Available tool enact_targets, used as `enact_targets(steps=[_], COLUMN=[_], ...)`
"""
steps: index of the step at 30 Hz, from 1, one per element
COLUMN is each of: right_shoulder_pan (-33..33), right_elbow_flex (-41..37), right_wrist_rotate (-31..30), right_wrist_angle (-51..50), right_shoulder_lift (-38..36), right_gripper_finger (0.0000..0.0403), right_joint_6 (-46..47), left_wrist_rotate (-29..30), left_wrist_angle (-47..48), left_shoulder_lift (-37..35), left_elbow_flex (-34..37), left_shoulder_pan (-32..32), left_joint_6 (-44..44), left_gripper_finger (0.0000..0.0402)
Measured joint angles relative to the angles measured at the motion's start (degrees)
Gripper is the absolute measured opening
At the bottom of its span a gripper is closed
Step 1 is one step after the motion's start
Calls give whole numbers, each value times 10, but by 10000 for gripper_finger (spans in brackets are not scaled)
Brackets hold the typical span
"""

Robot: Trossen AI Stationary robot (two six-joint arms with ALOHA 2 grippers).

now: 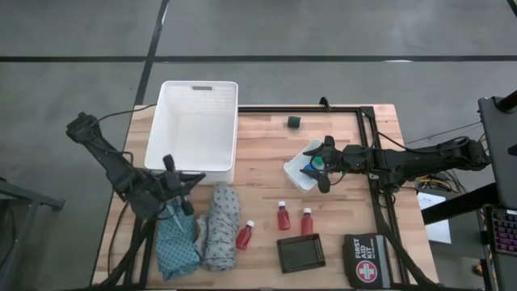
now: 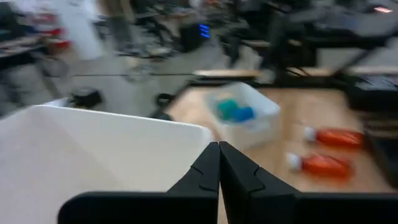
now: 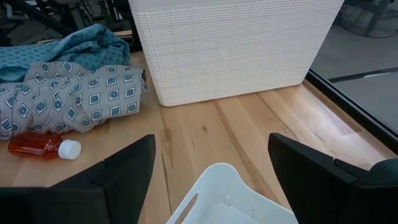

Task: Pick & place medical supplies in basket/bin
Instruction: Put the dark green bandage into the small white bin

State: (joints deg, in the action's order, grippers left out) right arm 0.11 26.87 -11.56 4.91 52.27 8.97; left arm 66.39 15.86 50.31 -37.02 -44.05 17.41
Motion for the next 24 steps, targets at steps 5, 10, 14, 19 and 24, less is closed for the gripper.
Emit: enact_targets(steps=[5,10,14,19,24], right_shoulder_pan=[0,0,0,0,0], right_elbow_flex=[0,0,0,0,0], right_wrist_rotate=[0,0,0,0,0], right_wrist_angle=[0,0,0,0,0], right_shoulder_lift=[0,0,0,0,0], right_gripper_finger=[315,315,315,316,318], right_joint_6=[0,0,0,0,0], left_wrist_rotate=[-129,-244,-330,-439,-539], left_wrist_angle=[-1,-66,-140,-189,-179], left_shoulder_lift=[-19,-101,-160,-216,-237], left_elbow_flex=[-6,10,53,106,106], left_shoulder_pan=[-1,5,32,102,207], left_joint_6=[-66,-192,-307,-340,-339], left_gripper_finger=[6,6,6,6,6])
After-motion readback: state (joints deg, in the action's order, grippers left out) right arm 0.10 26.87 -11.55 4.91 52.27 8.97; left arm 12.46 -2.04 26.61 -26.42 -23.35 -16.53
